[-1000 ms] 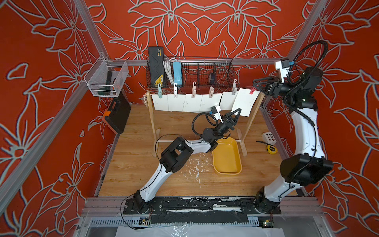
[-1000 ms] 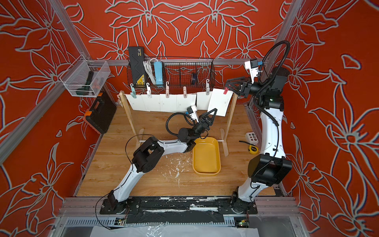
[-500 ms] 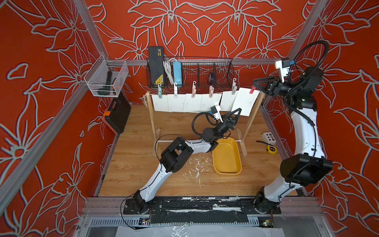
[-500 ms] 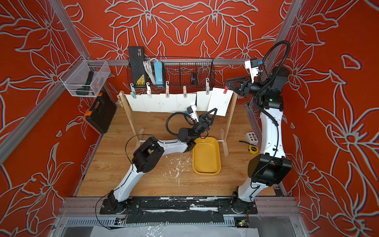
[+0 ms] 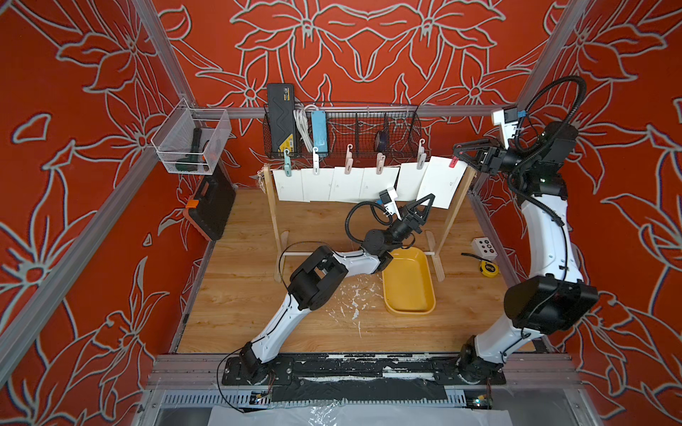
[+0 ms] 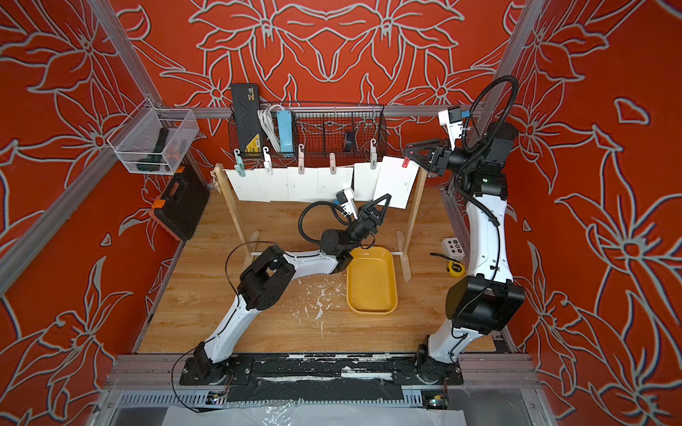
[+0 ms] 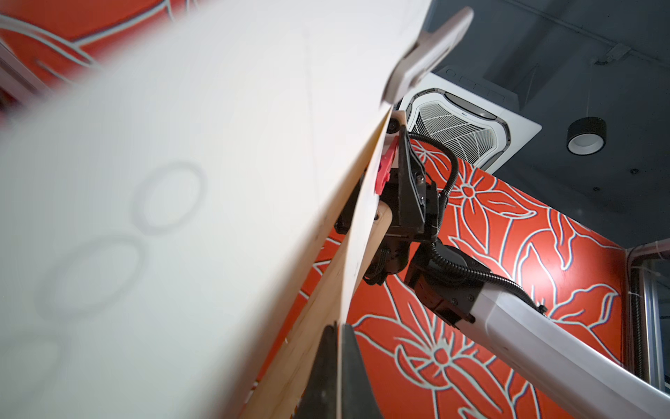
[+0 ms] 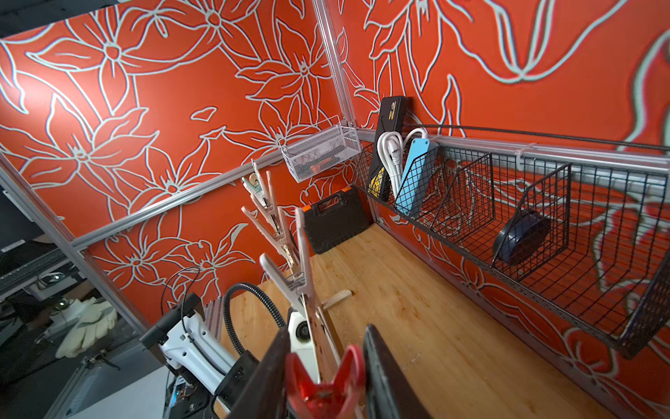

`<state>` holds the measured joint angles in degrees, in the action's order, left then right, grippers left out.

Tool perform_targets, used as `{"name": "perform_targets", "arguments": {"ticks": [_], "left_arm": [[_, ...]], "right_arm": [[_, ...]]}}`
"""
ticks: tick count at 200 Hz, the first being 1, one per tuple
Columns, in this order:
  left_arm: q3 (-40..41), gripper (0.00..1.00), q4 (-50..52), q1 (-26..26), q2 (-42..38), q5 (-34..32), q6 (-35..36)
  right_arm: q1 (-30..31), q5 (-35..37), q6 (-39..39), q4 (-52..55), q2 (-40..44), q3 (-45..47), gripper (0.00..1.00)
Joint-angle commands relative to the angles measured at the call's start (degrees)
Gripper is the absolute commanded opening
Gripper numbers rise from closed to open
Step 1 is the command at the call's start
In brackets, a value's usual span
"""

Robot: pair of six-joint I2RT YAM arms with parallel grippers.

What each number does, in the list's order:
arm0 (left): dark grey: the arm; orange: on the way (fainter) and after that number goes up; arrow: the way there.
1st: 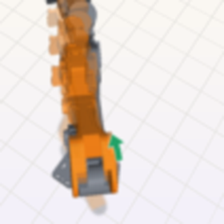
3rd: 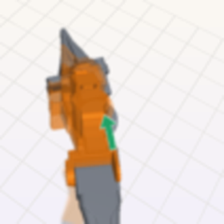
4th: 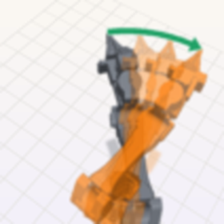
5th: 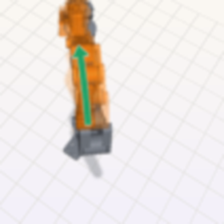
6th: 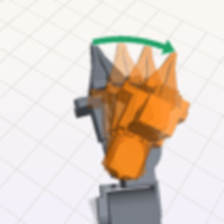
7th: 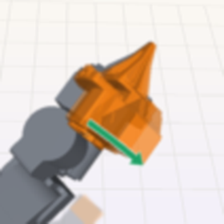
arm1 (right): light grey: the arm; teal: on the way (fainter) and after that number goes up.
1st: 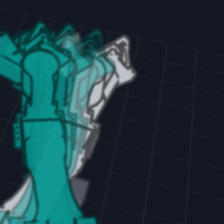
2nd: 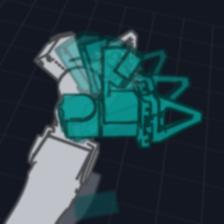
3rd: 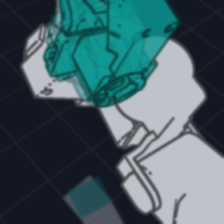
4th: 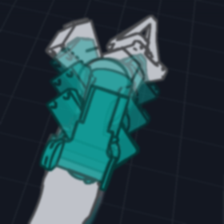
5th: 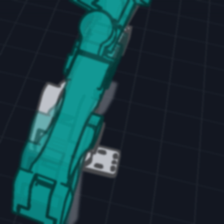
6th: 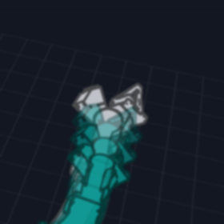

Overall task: Remove the postcards from the strings
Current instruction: Remove the clamp from the clothesline.

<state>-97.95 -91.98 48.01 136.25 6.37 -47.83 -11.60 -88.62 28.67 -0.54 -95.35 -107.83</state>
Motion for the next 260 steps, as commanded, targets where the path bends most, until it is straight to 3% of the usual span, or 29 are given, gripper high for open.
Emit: {"name": "perform_targets", "arguments": {"ticks": [1, 49, 260], "left_arm": [[-1.43, 0.0, -6.71, -0.28, 0.36, 0.29, -0.68], [-1.16, 0.0, -6.74, -0.3, 0.6, 0.33, -1.08], [0.88, 0.0, -6.83, 0.42, 1.3, 0.88, -2.15]], "right_arm": [[0.39, -4.7, 0.96, -2.53, 0.22, -0.2, 0.28], [0.42, -4.41, 1.72, -3.77, 0.23, -0.43, 0.22], [0.96, -0.84, -0.61, -3.11, 1.12, -0.55, 0.21]]}}
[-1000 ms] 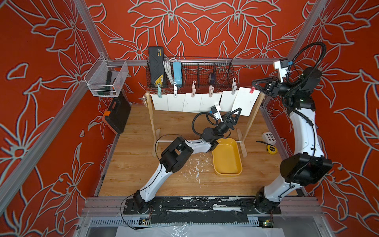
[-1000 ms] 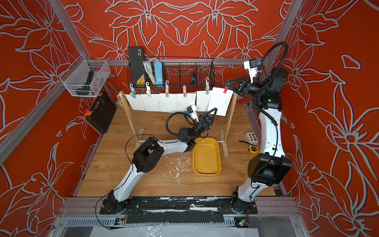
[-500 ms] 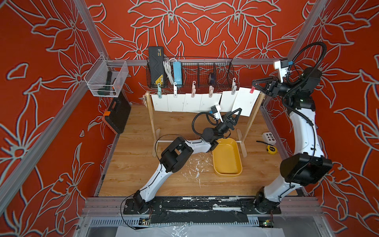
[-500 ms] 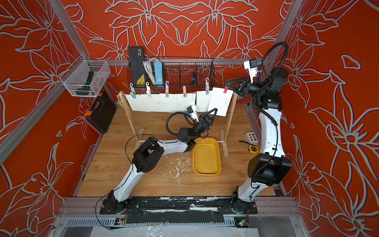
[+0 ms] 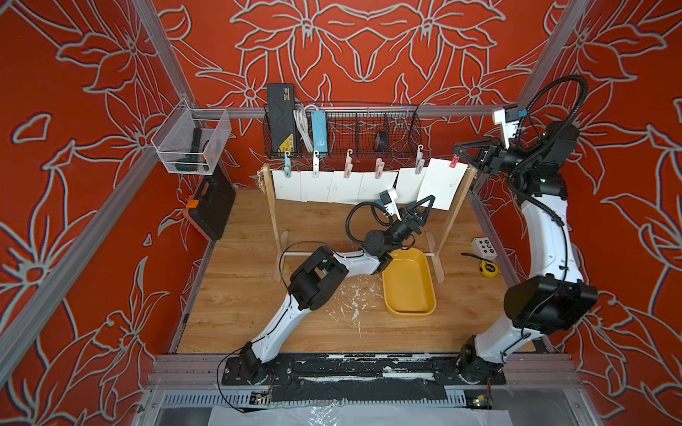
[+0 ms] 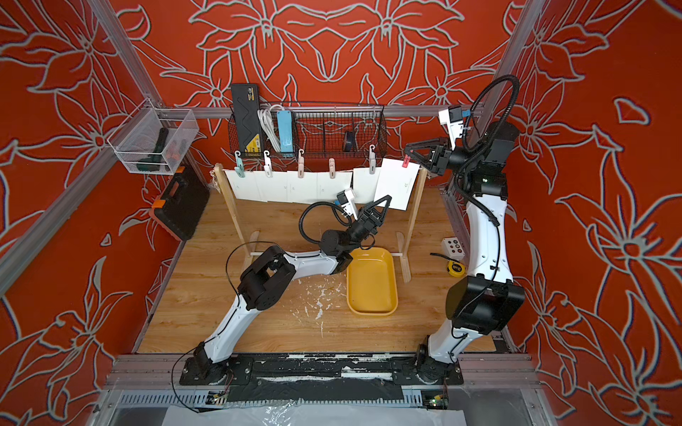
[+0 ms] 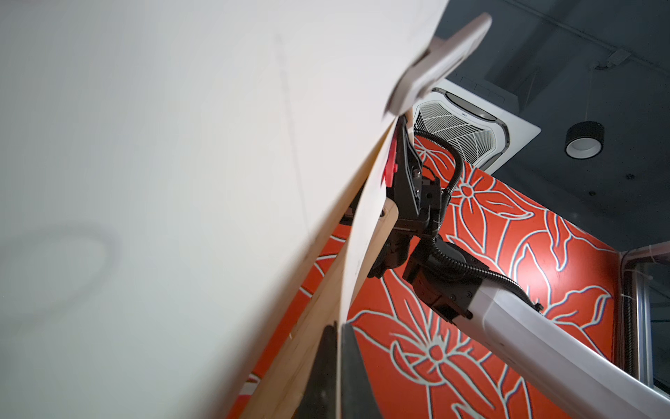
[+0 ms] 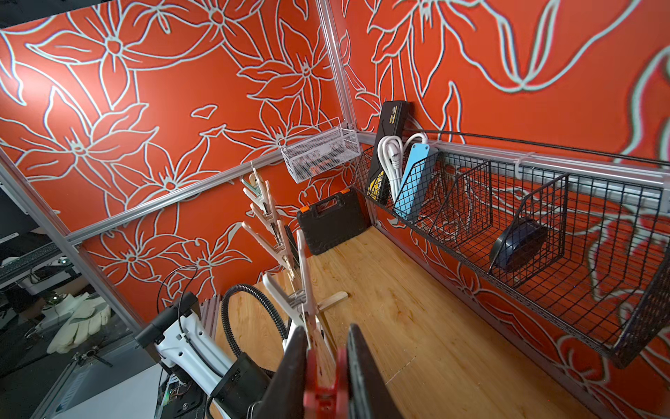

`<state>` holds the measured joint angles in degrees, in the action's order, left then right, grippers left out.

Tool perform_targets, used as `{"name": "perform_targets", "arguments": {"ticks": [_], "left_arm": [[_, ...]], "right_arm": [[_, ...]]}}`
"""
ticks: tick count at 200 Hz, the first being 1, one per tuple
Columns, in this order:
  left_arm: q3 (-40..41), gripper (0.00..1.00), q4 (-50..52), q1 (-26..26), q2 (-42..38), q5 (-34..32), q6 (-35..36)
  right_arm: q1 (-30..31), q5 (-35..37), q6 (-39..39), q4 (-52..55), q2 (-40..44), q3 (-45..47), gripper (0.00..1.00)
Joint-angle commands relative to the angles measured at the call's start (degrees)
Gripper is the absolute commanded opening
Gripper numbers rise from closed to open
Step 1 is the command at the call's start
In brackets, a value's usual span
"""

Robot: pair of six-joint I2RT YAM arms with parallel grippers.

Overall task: Remove the postcards from the strings
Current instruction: Remove the clamp from the clothesline.

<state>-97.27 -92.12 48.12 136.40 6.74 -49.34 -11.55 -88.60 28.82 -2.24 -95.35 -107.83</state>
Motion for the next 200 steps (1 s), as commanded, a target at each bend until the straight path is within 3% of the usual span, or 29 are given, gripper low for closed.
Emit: {"name": "perform_targets", "arguments": {"ticks": [1, 105, 200], "left_arm": [[0.18, 0.0, -6.68, 0.31, 1.15, 0.57, -0.66], [1.99, 0.0, -7.55, 0.84, 1.33, 1.65, -1.9], [9.09, 0.0, -10.45, 1.89, -1.26, 2.65, -1.55]], "right_arm": [[0.96, -0.82, -0.77, -1.43, 1.13, -0.54, 0.21], [1.22, 0.26, -0.33, -1.71, 1.28, -1.77, 0.2], [1.89, 2.05, 0.26, -2.07, 1.48, -2.48, 0.2]]}}
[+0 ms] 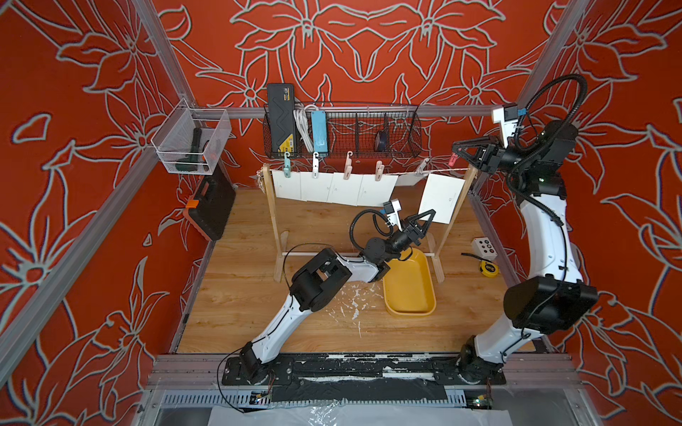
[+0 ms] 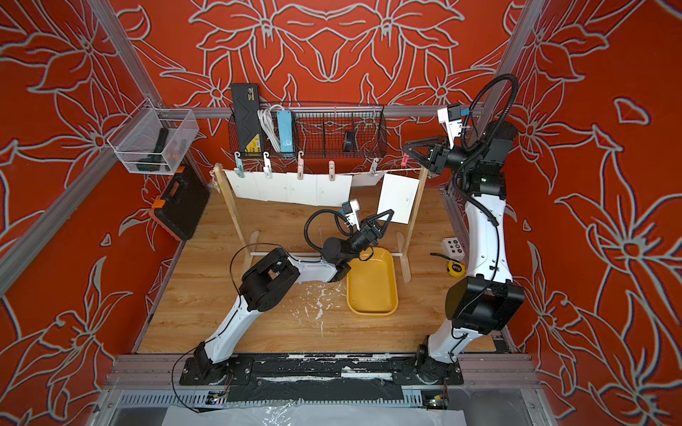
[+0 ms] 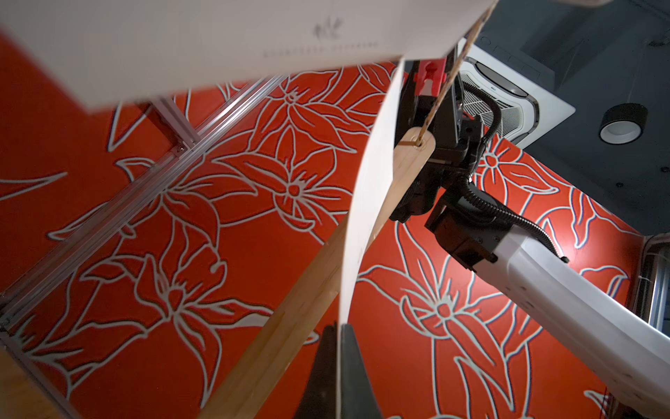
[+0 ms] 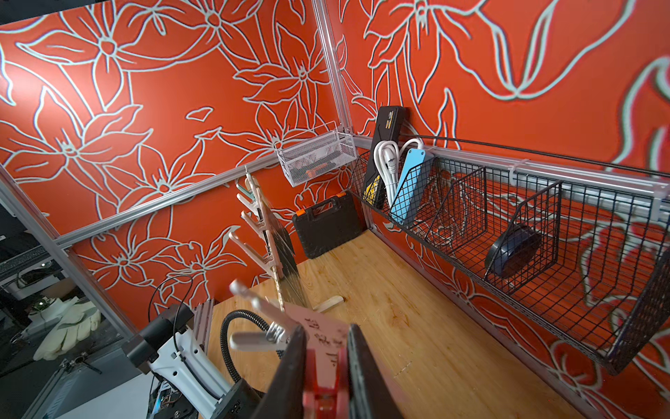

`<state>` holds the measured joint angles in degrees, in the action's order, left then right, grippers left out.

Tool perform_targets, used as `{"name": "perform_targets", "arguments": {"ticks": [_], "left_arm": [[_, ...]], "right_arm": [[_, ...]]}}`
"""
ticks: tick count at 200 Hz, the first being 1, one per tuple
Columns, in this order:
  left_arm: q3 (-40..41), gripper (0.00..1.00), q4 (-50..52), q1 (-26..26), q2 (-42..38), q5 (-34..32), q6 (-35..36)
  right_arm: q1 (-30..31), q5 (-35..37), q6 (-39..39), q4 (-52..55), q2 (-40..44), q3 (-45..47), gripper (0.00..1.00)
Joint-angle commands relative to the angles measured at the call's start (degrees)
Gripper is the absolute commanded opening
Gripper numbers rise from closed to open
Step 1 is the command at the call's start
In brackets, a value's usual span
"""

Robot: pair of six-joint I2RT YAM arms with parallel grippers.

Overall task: Remove the postcards from the strings
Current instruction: Remove the clamp from the clothesline, then place the postcard at the center of the board.

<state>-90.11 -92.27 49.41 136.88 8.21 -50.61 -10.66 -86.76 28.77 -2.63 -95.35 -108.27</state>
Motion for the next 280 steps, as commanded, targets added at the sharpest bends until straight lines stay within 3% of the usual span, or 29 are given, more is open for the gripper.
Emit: {"name": "perform_targets", "arguments": {"ticks": [1, 182, 280], "left_arm": [[2.02, 0.0, -10.34, 0.6, -1.76, 1.15, -0.28], [18.21, 0.0, -12.88, 2.62, -8.61, 3.57, -0.19], [34.8, 0.0, -12.85, 2.71, -16.86, 3.06, -0.02]], "right_arm": [[0.99, 0.25, 0.31, -1.67, 1.48, -2.04, 0.2], [1.43, 6.69, -0.12, -0.18, 6.02, -0.76, 0.2], [1.78, 10.0, -2.36, 2.93, 12.03, 5.82, 0.21]]}}
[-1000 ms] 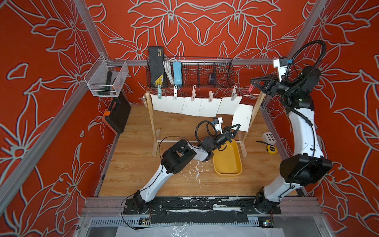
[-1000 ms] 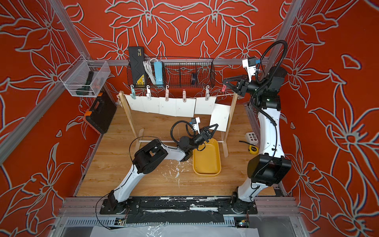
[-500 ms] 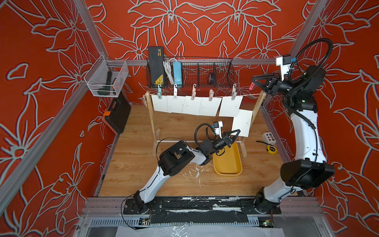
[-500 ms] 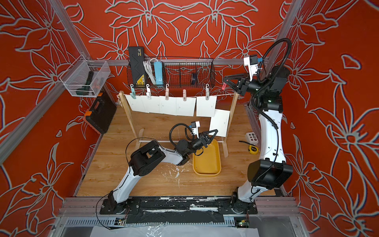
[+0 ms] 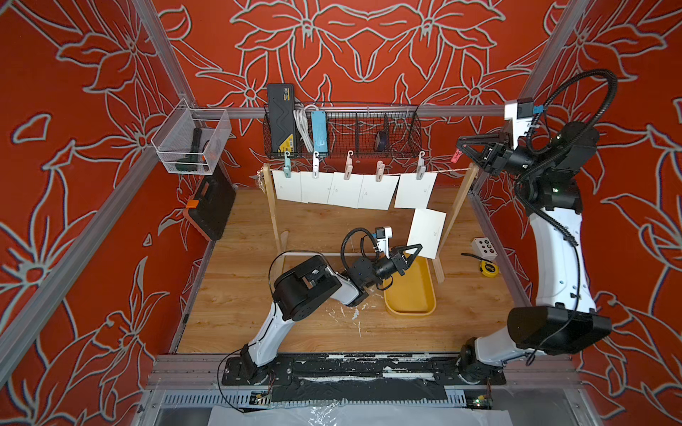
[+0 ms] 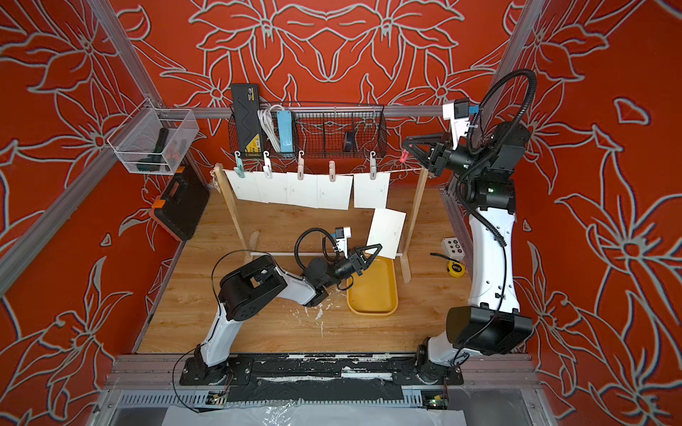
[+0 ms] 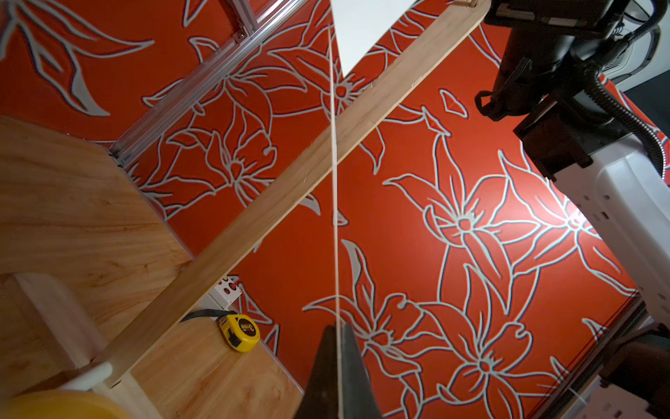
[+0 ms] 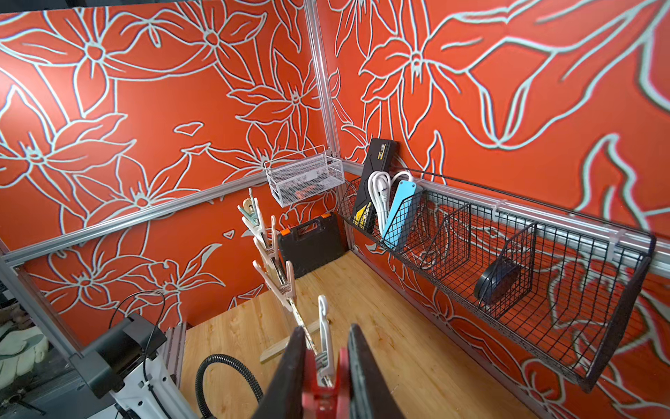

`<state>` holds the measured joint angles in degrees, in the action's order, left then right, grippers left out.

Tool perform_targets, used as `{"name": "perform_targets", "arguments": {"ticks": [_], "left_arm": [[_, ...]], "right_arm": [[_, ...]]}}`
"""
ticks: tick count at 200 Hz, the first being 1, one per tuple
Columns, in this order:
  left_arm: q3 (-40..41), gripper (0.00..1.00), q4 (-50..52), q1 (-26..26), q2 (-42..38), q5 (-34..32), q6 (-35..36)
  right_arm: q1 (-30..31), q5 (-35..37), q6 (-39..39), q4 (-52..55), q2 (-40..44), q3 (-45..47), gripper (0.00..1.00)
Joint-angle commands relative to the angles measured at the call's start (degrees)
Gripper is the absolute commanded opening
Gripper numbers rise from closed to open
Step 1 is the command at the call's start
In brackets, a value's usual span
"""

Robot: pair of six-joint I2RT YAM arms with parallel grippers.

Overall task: Remove the postcards from the strings
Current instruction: Place the postcard at the center of the board.

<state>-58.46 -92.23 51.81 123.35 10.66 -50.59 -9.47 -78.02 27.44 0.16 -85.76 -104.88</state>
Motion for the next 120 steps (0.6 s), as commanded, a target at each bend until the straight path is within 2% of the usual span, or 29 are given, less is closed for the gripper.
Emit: {"name": "perform_targets", "arguments": {"ticks": [1, 63, 120], "left_arm": [[3.34, 0.0, -12.89, 0.31, -3.44, 0.61, -0.04], [17.27, 0.0, -12.89, -0.46, -11.51, -0.16, 0.24], [33.05, 0.0, -12.85, -2.39, -22.98, -1.65, 0.92]], "right_arm": [[0.6, 1.27, -1.05, 0.16, 2.48, 2.55, 0.21], [1.39, 3.63, -4.15, 5.15, 8.42, 7.19, 0.21], [7.18, 10.61, -8.94, 12.08, 17.73, 21.93, 0.22]]}}
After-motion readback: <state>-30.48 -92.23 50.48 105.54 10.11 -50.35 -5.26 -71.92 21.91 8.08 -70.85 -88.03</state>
